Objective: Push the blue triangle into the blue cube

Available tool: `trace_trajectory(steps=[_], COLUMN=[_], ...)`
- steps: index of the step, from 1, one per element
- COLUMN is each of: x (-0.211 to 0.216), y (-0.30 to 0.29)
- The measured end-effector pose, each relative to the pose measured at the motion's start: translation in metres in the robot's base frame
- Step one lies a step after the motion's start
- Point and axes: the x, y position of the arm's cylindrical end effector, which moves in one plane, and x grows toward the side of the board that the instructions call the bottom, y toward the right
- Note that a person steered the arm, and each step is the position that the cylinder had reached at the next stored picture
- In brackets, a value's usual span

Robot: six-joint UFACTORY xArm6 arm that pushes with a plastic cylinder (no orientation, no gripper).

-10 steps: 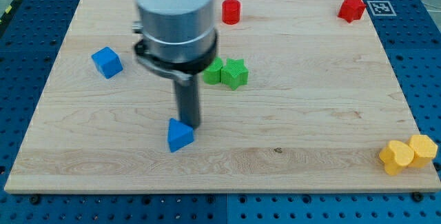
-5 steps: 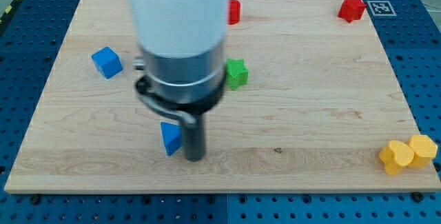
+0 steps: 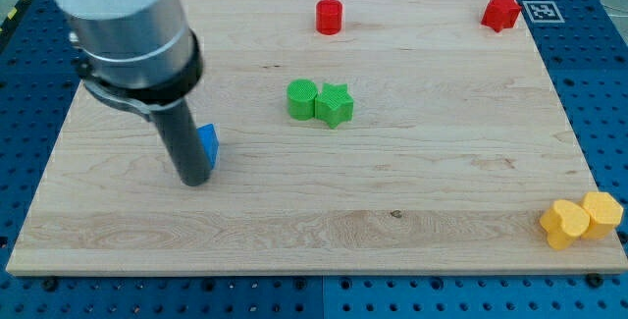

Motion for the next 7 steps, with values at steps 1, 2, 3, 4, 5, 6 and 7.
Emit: trace_trajectory(steps=[1,2,3,4,5,6,7], x=[-0.002,-0.017,-0.033,-0.054,-0.054,-0.026,-0.028], y=[0.028,0.02,-0.012,-0.047,-0.05,-0.049,-0.069])
